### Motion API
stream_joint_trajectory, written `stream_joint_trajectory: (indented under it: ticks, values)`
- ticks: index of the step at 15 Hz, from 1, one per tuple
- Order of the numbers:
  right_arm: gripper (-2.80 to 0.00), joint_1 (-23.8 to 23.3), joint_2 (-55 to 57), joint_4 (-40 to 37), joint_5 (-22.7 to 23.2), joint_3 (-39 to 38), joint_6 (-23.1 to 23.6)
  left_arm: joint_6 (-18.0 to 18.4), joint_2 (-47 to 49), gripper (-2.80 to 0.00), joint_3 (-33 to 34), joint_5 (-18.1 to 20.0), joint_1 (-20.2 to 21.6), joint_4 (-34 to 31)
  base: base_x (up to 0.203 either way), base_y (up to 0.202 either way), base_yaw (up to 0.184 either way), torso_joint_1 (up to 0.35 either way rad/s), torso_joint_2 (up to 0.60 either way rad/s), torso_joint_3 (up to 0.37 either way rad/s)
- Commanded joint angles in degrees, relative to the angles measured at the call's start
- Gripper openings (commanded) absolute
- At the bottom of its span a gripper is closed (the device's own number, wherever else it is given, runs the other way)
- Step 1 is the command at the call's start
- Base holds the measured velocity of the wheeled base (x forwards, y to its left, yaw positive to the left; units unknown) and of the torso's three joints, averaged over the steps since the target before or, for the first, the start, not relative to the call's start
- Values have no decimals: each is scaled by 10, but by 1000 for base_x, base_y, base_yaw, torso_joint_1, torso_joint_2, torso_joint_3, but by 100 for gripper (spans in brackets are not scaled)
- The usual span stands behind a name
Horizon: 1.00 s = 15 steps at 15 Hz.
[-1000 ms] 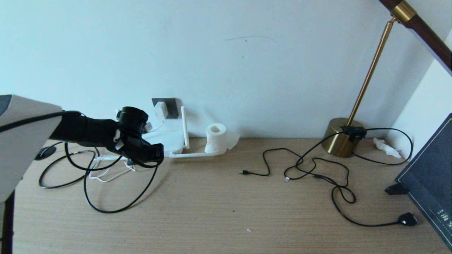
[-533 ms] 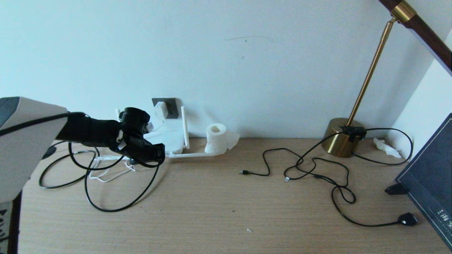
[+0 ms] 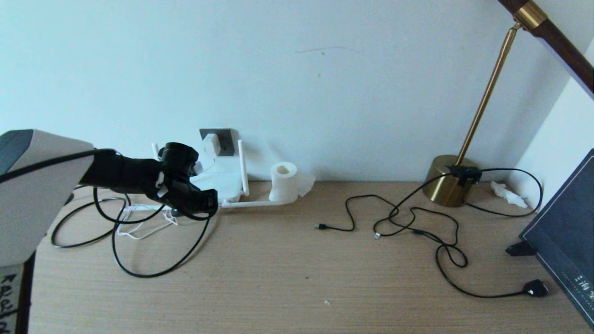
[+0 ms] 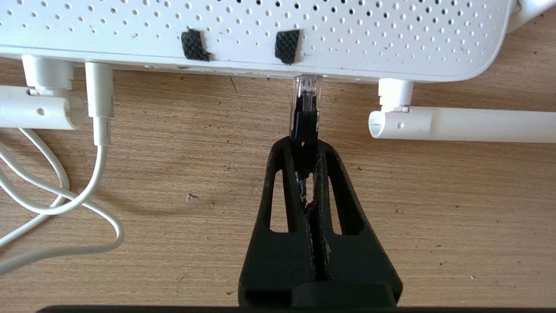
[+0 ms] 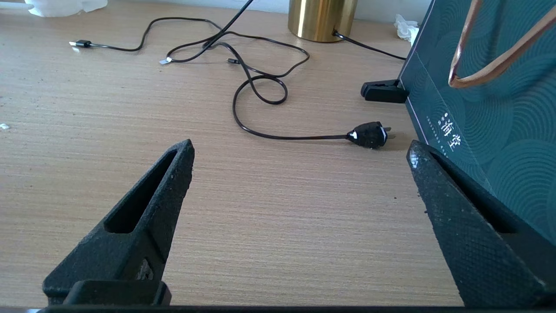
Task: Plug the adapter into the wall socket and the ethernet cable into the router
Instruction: Plug cable into router interface
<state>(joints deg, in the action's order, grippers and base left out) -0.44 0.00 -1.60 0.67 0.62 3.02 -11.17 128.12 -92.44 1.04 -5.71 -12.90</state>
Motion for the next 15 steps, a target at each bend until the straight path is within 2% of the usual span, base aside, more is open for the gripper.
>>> stream_joint_trajectory:
  ticks: [1,15]
  values:
    - [0,0,1,0,0,0,1,-1,2,-280,-2,-1,0,0,0,0,0,0,0,0]
    - [0,0,1,0,0,0,1,0,6,-280,-17,-1,2,-2,0,0,0,0,0,0]
